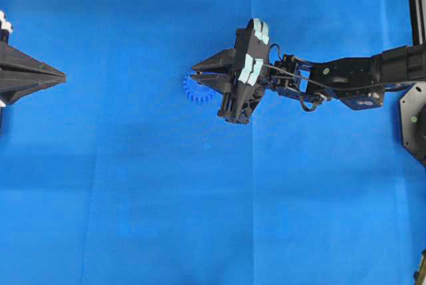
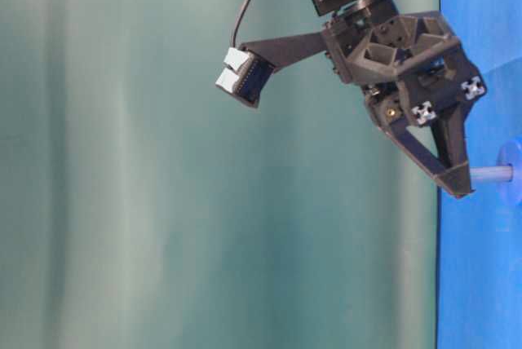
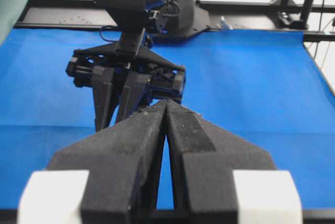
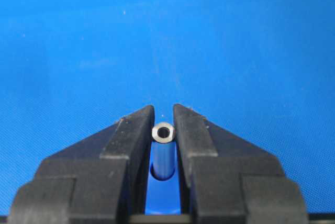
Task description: Insert the shaft placed at a random location into the center hole of the small gear at another random location.
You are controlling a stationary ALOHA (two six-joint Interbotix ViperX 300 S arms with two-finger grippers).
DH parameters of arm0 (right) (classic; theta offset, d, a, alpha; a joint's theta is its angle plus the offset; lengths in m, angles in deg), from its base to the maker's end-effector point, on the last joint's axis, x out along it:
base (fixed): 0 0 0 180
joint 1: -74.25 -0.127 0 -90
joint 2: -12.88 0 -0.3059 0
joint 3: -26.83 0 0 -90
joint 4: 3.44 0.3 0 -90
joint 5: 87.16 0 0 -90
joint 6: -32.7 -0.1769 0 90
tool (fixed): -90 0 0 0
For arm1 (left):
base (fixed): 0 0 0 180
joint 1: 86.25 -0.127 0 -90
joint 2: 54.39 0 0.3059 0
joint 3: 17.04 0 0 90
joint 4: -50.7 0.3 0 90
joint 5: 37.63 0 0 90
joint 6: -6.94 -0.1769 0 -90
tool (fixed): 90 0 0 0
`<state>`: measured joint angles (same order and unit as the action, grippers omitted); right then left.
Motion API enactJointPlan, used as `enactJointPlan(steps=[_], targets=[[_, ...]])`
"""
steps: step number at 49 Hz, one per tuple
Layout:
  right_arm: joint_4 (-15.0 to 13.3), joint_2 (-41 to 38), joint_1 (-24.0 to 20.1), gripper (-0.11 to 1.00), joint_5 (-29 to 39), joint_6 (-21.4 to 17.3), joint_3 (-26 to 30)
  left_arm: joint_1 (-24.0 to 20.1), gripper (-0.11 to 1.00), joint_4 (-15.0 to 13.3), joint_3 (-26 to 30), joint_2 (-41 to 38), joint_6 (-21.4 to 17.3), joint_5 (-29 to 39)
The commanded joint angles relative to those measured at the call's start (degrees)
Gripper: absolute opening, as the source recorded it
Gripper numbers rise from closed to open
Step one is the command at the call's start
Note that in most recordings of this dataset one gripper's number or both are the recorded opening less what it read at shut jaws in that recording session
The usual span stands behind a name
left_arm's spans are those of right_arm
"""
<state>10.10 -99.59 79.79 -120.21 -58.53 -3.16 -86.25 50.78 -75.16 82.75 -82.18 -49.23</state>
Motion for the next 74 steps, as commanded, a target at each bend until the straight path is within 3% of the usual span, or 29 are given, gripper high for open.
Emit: enactJointPlan(steps=[1,23,55,59,70,74], targets=[[0.3,0.5,-0.1,0.03,-1.0,0.1,0.3,-0.1,0.0,0.1,0.6,-0.3,0.1,-0.3],[0.6,-3.6,-0.1,0.03,-1.1,0.1,0.8,0.0,0.0,0.1,0.6,-0.2,0.1,-0.3],[0.0,-3.6,-0.1,0.05,0.0,0.4,0.9,0.0,0.0,0.1,0.6,-0.3,0.1,-0.3],[0.0,-3.5,-0.2,0.17,0.0,0.4,1.0,0.0,0.0,0.1,0.6,-0.3,0.2,-0.3],[0.0,-2.5,-0.1,0.79,1.0,0.5,1.0,-0.1,0.0,0.1,0.6,-0.3,0.2,-0.3],[0.0,-2.1,-0.1,0.93,1.1,0.5,0.9,0.0,0.0,0.1,0.6,-0.3,0.2,-0.3]])
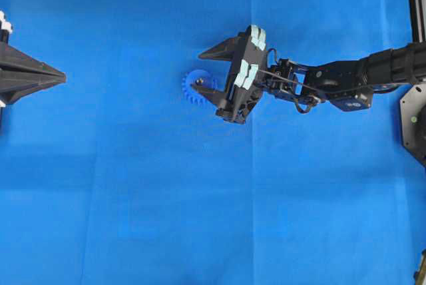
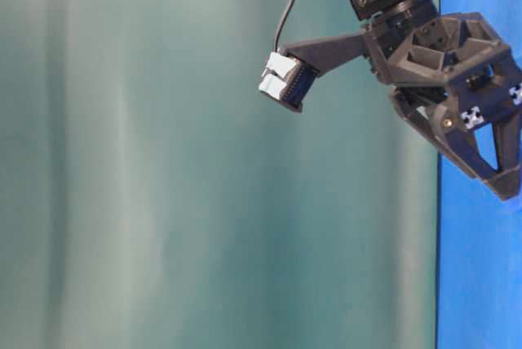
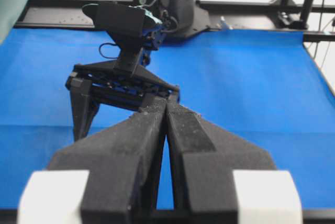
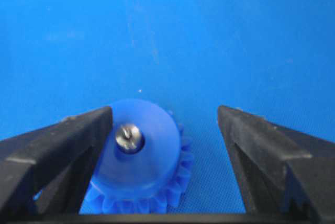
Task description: Insert the shaft placed at a random location into the center hole of the small gear at another random location.
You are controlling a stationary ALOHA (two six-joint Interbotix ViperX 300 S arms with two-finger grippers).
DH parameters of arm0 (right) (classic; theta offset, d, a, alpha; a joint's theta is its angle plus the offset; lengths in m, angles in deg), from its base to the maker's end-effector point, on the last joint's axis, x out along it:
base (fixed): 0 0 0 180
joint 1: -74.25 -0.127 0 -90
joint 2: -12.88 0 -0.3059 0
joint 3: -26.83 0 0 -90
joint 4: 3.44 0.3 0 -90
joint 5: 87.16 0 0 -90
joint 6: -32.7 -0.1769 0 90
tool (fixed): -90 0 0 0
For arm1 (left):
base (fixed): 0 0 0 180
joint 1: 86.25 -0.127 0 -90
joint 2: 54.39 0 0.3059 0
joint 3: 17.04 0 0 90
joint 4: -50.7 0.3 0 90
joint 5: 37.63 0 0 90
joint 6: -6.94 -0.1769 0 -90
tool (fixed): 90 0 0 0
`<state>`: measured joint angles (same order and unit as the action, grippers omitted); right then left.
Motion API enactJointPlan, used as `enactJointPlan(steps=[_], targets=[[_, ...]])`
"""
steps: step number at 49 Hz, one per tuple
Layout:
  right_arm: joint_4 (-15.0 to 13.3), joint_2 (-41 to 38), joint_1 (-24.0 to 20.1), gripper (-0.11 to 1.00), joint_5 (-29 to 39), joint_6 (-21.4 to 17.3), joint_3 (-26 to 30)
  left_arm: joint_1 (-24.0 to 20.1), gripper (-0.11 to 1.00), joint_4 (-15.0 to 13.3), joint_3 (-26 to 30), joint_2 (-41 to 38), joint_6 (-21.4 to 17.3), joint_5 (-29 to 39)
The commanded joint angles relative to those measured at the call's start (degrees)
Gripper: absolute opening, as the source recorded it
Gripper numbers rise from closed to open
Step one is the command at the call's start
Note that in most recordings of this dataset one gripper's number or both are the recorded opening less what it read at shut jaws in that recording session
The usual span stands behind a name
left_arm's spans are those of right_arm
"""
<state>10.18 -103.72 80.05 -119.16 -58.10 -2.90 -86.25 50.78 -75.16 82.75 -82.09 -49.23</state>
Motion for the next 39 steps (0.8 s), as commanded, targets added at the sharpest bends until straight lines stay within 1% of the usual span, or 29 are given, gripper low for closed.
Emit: enactJointPlan(steps=[1,5,16,28,39], targets=[[-0.1,2.1,-0.4,0.93,0.1,0.1,0.7,-0.1,0.0,0.1,0.6,-0.3,0.1,-0.3],[-0.1,3.1,-0.4,0.87,0.7,0.1,0.6,0.0,0.0,0.1,0.6,-0.3,0.1,-0.3],[-0.2,7.8,-0.4,0.89,2.5,0.5,0.1,-0.1,0.0,0.1,0.6,-0.2,1.2,-0.3],[-0.3,14.7,-0.4,0.89,8.4,2.1,-0.1,-0.1,0.0,0.1,0.6,-0.2,1.3,-0.3],[-0.3,19.2,-0.4,0.89,11.6,2.2,-0.1,0.0,0.0,0.1,0.7,-0.1,1.3,-0.3]])
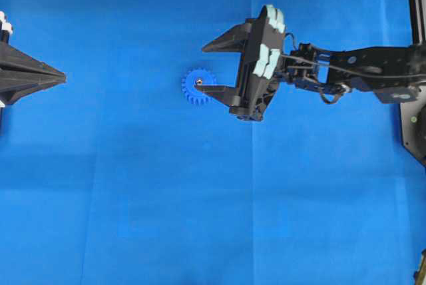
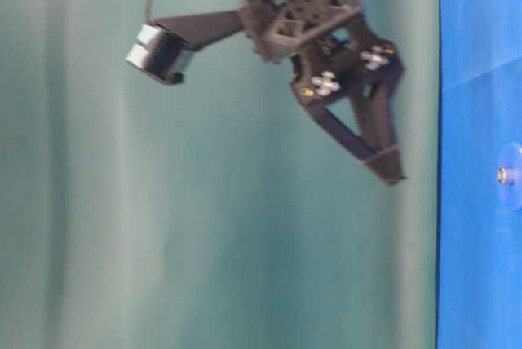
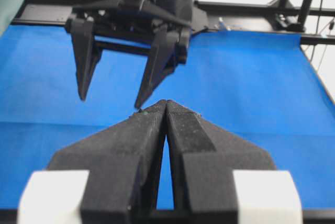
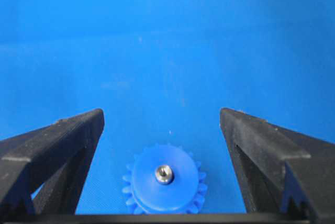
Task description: Insert the shaft placed at a random location into the center hole of the small gear at another random location.
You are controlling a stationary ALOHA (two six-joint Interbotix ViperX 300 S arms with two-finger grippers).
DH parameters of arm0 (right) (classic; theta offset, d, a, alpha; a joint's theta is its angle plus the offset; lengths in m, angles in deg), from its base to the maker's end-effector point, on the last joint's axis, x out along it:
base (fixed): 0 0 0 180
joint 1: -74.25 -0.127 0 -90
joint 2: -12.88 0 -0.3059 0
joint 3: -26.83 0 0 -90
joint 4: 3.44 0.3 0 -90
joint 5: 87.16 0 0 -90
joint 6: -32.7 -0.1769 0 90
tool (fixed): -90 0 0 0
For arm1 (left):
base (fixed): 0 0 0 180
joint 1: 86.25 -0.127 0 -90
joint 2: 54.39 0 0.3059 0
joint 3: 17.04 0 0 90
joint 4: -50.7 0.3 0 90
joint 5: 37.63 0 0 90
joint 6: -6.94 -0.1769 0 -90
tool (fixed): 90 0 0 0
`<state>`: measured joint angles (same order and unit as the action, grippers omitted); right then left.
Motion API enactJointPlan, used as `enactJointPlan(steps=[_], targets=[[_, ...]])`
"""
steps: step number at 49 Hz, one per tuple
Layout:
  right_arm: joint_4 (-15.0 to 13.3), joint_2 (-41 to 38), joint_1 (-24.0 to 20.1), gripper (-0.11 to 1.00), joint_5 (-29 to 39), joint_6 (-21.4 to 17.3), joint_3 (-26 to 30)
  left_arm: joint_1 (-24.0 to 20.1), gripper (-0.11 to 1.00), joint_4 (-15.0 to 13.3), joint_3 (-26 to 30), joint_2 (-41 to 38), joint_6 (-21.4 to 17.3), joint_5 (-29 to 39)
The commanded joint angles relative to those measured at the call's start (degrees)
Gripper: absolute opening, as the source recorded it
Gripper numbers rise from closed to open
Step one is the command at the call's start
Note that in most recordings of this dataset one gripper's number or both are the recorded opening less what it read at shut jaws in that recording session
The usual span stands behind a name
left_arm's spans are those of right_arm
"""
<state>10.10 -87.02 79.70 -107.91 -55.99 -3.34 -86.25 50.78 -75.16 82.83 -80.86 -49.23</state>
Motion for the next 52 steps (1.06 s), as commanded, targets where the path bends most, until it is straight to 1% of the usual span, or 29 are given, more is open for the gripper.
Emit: enactJointPlan(steps=[1,42,52], targets=[[-0.2,2.8,-0.1,0.89,0.5,0.1,0.4,0.0,0.0,0.1,0.7,-0.1,0.1,-0.3],[-0.2,3.5,-0.1,0.89,0.9,0.2,0.2,0.0,0.0,0.1,0.7,0.1,0.1,-0.3],[-0.2,3.7,-0.1,0.89,1.8,0.1,-0.1,0.0,0.0,0.1,0.7,0.2,0.1,-0.3]])
